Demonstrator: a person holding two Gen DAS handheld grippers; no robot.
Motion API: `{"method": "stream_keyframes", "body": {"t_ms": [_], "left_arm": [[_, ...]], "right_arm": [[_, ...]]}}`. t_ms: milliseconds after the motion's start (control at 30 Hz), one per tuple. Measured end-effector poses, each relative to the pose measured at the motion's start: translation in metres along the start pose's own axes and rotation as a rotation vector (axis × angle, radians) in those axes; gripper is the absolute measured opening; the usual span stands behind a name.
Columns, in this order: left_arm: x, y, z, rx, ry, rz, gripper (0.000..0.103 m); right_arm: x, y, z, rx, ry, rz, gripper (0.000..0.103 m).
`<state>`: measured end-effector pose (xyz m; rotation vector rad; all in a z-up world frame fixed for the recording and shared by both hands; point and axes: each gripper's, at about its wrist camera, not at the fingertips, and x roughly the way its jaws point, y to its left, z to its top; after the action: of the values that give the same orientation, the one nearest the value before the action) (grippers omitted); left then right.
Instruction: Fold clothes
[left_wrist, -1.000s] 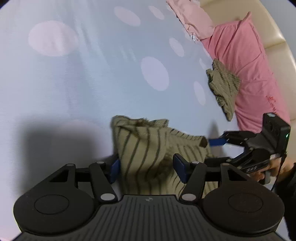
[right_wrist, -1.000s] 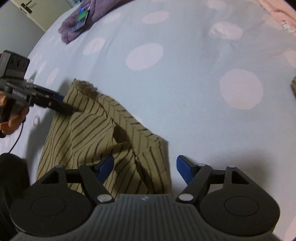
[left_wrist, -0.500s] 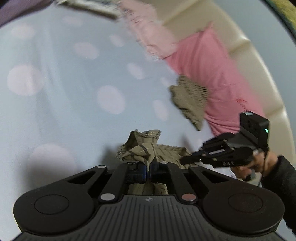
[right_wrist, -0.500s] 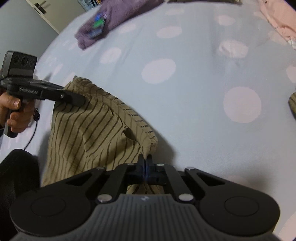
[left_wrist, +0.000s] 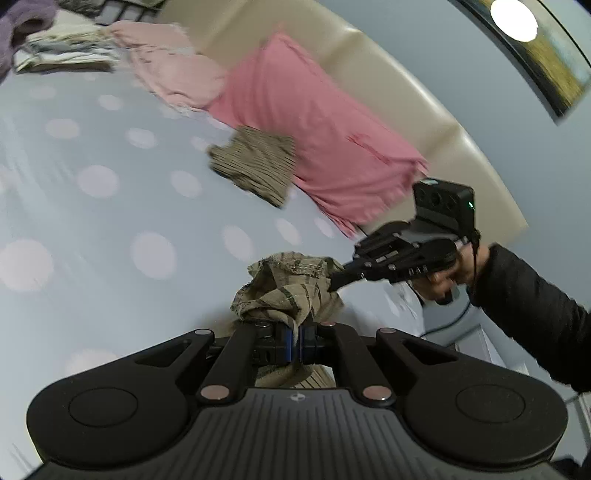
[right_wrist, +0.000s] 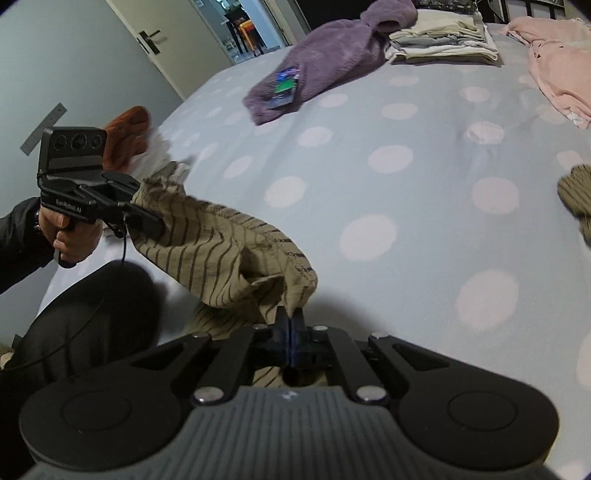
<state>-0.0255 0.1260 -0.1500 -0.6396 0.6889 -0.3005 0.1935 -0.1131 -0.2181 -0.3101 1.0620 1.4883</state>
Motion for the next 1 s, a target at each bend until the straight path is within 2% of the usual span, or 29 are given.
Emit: {"method": "stream_keyframes", "body": {"t_ms": [167,367,467,667,767,833,867,900,933,1000], "left_arm": [[0.004,-0.053,-0.047,0.120,0.054,0.004,0.001],[0.026,-0.108,-0.103,0.309,0.198,0.018,0.002],[0.034,-0.121,-0.127,0.368,0.260,0.041,0.002],[0.048,-0.141,-0.165,0.527,0.389,0.072,0.002],[0.065,-0.142,-0.186,0.597,0.540,0.116,0.003],[0.075,-0.146,-0.198,0.655,0.623,0.157,0.006],[0.078,-0.149,-0.204,0.688,0.657,0.182,0.014],[0.082,-0.153,-0.209,0.721,0.690,0.208,0.021],[0.086,-0.156,-0.215,0.753,0.723,0.232,0.022],[0.081,-0.162,-0.218,0.781,0.749,0.234,0.023]], "right_arm": [[-0.024,0.036,-0.054,0.002,-0.024,0.031,0.002],[-0.037,0.055,-0.122,0.041,-0.005,0.046,0.002],[-0.034,0.061,-0.147,0.067,0.016,0.038,0.002],[-0.015,0.069,-0.168,0.061,0.123,0.036,0.002],[0.009,0.079,-0.172,-0.002,0.269,-0.040,0.003],[0.027,0.086,-0.175,-0.060,0.391,-0.099,0.011],[0.032,0.088,-0.174,-0.085,0.432,-0.117,0.014],[0.034,0.089,-0.172,-0.094,0.450,-0.124,0.023],[0.031,0.089,-0.167,-0.088,0.441,-0.120,0.033],[0.020,0.088,-0.155,-0.069,0.380,-0.114,0.033]]}}
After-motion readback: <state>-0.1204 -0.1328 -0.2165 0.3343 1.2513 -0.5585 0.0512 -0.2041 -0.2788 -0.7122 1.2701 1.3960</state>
